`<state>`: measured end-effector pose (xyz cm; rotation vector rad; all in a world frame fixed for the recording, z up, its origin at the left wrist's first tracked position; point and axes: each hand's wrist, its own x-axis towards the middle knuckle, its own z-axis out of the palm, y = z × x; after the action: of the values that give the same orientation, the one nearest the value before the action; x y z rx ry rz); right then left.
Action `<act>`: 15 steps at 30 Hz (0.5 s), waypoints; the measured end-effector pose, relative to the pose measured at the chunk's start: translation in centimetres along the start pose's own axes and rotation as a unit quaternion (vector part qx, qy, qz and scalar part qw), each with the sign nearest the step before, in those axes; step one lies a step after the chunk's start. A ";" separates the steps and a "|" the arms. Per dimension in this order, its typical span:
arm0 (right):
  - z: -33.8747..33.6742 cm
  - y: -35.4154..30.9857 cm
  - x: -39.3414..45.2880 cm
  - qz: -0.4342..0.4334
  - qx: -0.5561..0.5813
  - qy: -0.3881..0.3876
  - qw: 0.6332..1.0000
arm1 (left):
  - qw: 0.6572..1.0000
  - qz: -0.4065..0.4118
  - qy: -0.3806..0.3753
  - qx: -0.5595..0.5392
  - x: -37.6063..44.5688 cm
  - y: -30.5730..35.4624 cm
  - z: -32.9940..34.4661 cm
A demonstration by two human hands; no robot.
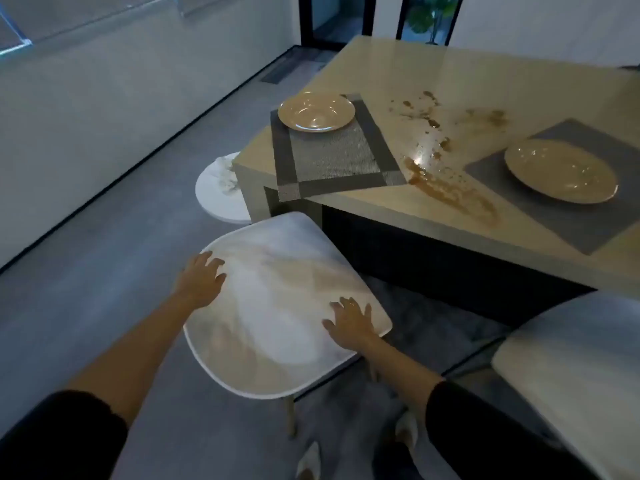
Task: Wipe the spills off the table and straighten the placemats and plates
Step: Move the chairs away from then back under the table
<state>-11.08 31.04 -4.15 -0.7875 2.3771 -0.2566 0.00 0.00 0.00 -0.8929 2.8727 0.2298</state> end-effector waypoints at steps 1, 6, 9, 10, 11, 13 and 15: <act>1.0 -0.5 -0.5 0.035 -0.024 0.003 0.999 | 1.000 0.001 -0.006 0.030 -0.2 -1.0 0.3; 4.5 -1.0 -3.0 0.151 -0.038 0.093 0.983 | 0.996 0.012 -0.026 0.084 -0.3 -3.6 3.0; 6.9 -1.3 -4.1 0.234 0.102 0.194 0.947 | 0.996 0.003 -0.038 0.082 -1.2 -4.5 5.3; 7.3 -1.7 -4.5 0.253 0.179 0.220 0.925 | 0.995 0.000 -0.061 0.081 -1.7 -5.0 6.1; 7.8 -2.0 -4.5 0.258 0.248 0.239 0.903 | 0.994 0.000 -0.073 0.076 -2.0 -5.6 7.0; 8.1 -2.7 -4.3 0.261 0.315 0.255 0.876 | 0.995 0.031 -0.072 0.054 -2.1 -6.7 8.2; 7.1 -3.3 -4.1 0.274 0.287 0.244 0.885 | 0.999 0.046 -0.015 0.013 -2.3 -7.0 8.8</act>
<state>-2.57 30.89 -6.63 0.2681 2.6333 -0.9463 6.51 -2.81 -9.02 -0.7456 2.8849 0.2122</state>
